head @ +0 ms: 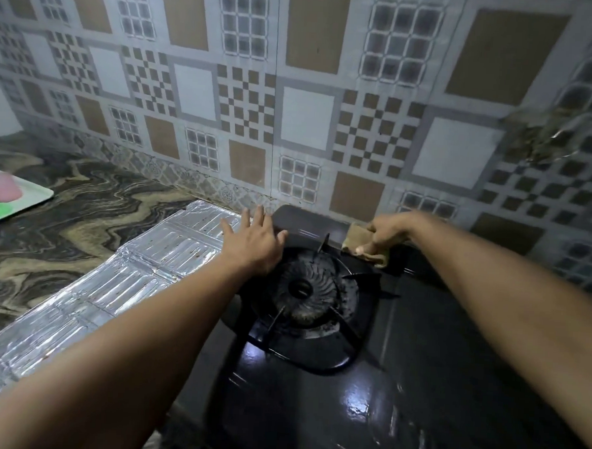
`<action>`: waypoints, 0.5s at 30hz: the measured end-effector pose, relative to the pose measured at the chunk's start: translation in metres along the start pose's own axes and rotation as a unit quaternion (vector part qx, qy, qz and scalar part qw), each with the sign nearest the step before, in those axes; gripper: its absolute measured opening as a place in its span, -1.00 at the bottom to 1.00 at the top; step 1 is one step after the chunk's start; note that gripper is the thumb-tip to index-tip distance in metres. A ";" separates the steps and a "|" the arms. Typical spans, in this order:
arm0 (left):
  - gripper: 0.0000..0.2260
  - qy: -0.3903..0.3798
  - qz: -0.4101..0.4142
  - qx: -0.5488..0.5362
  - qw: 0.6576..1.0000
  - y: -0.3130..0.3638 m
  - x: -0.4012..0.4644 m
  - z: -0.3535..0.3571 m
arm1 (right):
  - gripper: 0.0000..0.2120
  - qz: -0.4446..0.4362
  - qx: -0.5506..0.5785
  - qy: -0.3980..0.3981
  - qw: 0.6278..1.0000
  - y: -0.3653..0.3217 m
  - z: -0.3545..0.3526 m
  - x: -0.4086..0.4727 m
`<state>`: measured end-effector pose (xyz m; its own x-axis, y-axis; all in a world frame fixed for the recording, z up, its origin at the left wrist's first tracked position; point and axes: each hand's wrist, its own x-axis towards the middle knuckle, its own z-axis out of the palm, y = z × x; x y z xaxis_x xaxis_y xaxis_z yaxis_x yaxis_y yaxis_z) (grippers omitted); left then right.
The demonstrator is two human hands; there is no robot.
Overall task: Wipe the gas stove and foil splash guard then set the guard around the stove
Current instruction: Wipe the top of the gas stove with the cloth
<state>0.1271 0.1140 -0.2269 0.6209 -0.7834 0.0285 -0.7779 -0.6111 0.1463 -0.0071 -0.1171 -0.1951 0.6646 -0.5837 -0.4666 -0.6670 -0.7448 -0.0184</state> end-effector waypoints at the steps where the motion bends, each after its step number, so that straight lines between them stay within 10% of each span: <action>1: -0.44 0.008 0.008 0.029 1.000 0.002 -0.002 -0.003 | -0.42 -0.005 0.007 0.006 1.000 0.001 0.002 -0.002; 15: -0.40 -0.055 0.202 0.004 0.978 0.123 -0.035 -0.006 | -0.38 0.116 0.035 -0.016 0.993 0.105 0.030 -0.081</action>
<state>0.0104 0.0676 -0.2040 0.2497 -0.9680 -0.0241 -0.9582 -0.2506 0.1383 -0.1414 -0.1387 -0.1860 0.4803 -0.7253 -0.4932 -0.8233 -0.5667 0.0316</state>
